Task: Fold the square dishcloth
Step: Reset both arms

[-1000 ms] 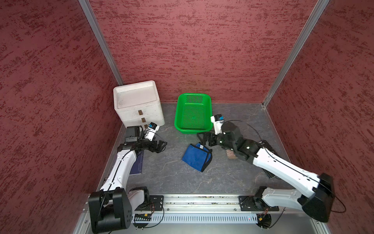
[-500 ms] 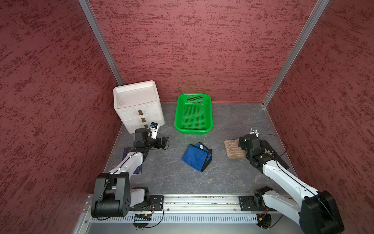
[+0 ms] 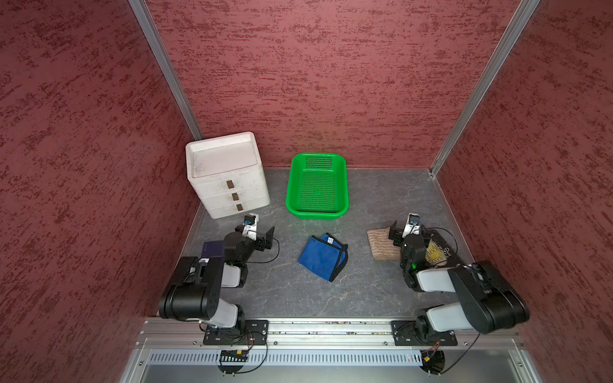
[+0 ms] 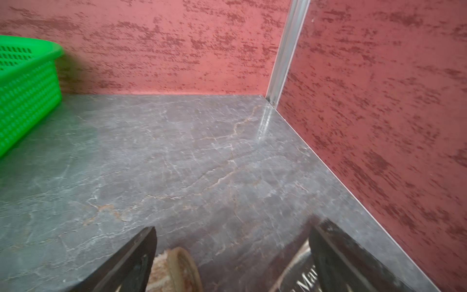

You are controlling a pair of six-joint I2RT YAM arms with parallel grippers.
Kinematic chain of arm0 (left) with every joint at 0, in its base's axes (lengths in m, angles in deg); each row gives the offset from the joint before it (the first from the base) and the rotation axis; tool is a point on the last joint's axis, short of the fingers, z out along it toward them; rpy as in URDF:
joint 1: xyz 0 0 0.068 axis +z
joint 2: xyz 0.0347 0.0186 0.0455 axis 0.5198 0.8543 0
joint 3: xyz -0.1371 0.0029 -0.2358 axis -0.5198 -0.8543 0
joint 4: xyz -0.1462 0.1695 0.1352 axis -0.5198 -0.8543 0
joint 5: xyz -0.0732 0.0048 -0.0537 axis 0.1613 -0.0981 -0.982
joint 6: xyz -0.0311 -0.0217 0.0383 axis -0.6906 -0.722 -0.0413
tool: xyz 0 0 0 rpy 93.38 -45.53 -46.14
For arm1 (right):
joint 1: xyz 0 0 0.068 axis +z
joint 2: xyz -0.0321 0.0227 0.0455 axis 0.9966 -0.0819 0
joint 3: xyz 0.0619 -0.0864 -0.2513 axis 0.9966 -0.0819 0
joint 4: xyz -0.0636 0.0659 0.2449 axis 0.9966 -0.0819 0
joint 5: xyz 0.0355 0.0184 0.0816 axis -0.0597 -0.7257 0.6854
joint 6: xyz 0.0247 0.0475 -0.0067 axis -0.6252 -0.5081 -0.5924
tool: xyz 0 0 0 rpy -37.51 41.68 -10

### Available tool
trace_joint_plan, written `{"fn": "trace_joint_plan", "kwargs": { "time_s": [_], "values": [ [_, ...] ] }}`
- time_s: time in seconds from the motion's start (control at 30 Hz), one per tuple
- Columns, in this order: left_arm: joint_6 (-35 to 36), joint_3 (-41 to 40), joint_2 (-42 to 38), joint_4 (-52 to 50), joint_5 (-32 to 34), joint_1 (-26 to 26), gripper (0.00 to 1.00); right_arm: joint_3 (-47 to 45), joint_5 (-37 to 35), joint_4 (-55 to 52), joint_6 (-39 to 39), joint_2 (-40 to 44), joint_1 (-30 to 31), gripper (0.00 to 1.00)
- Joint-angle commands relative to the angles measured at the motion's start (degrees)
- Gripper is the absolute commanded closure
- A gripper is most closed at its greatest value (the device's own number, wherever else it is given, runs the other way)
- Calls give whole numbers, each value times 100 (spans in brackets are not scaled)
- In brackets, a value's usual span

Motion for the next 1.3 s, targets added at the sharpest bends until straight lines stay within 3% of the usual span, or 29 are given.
{"fn": "trace_joint_plan", "kwargs": {
  "time_s": [0.0, 0.07, 0.1, 0.17, 0.23, 0.3, 1.27],
  "values": [
    [-169, 285, -80, 503, 360, 18, 0, -38, 800, 1449, 480, -296, -45, 2],
    [-369, 705, 15, 17, 382, 166, 0, 85, 1028, 1048, 388, -237, -165, 2],
    [-475, 955, -30, -736, 339, 267, 0, 124, 1205, 784, 268, -213, -266, 2],
    [-602, 1006, 12, -737, 220, 383, 0, 310, 1425, 701, 51, -408, -545, 1],
    [-601, 990, 27, -700, 202, 386, 0, 704, 1329, -523, -121, -341, -573, 1],
    [-599, 996, 18, -702, 204, 388, 0, 927, 1635, -739, -296, -319, -828, 1],
    [-598, 996, 14, -741, 208, 387, 0, 957, 1701, -703, -262, -333, -837, 1]
  ]
}}
